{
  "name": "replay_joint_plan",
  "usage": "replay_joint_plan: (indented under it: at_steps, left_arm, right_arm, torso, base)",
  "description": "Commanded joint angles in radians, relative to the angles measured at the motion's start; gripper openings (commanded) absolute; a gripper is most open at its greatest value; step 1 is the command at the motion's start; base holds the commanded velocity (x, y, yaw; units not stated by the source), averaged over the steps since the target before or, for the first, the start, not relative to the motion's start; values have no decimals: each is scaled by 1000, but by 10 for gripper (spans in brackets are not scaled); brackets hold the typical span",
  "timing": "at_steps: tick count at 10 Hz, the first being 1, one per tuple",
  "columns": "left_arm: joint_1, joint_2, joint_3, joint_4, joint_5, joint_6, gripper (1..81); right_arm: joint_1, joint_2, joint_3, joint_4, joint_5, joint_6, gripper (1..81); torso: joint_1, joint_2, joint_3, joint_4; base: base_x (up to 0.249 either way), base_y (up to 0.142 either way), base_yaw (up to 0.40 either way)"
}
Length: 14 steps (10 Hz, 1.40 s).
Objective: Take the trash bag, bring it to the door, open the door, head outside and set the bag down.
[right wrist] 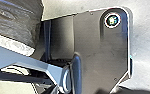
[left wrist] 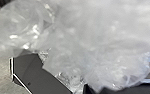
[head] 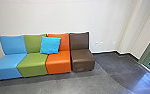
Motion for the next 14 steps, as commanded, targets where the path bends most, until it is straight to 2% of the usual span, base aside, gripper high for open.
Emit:
replay_joint_plan:
  at_steps: [1,2,4,7,9,10,11,12,14]
  left_arm:
    - [10,19,8,1,71,26,10]
    - [35,30,5,10,70,27,10]
    - [79,48,-3,44,1,32,10]
    - [93,53,-18,49,-13,34,10]
    - [96,91,-52,53,-22,34,10]
    - [98,101,-63,63,-22,35,10]
    - [102,104,-70,69,-22,34,10]
    - [111,111,-72,76,-25,35,10]
    - [134,122,-72,98,-65,34,10]
  right_arm:
    - [10,3,-29,-14,-52,-5,811]
    - [-10,12,-35,-14,-37,-5,811]
    - [-38,44,-73,-24,-20,-5,811]
    - [-69,90,-138,-37,-17,-3,811]
    - [-87,121,-178,-41,4,-4,811]
    - [-96,129,-192,-52,4,-3,811]
    - [-108,139,-202,-75,6,-3,811]
    - [-121,155,-213,-103,24,-3,811]
    - [-133,179,-251,-115,40,-3,811]
  torso:
    - [-62,96,96,0]
    - [-85,131,133,0]
    - [-130,198,203,0]
    - [-198,301,310,0]
    - [-243,368,379,0]
    - [-267,403,316,0]
    - [-285,431,343,0]
    - [-301,454,352,0]
    - [-338,512,364,0]
  base:
    - [0,0,0]
    - [0,0,0]
    - [0,0,0]
    - [0,0,0]
    - [0,0,0]
    - [0,0,0]
    - [0,0,0]
    - [0,0,0]
    - [0,0,0]
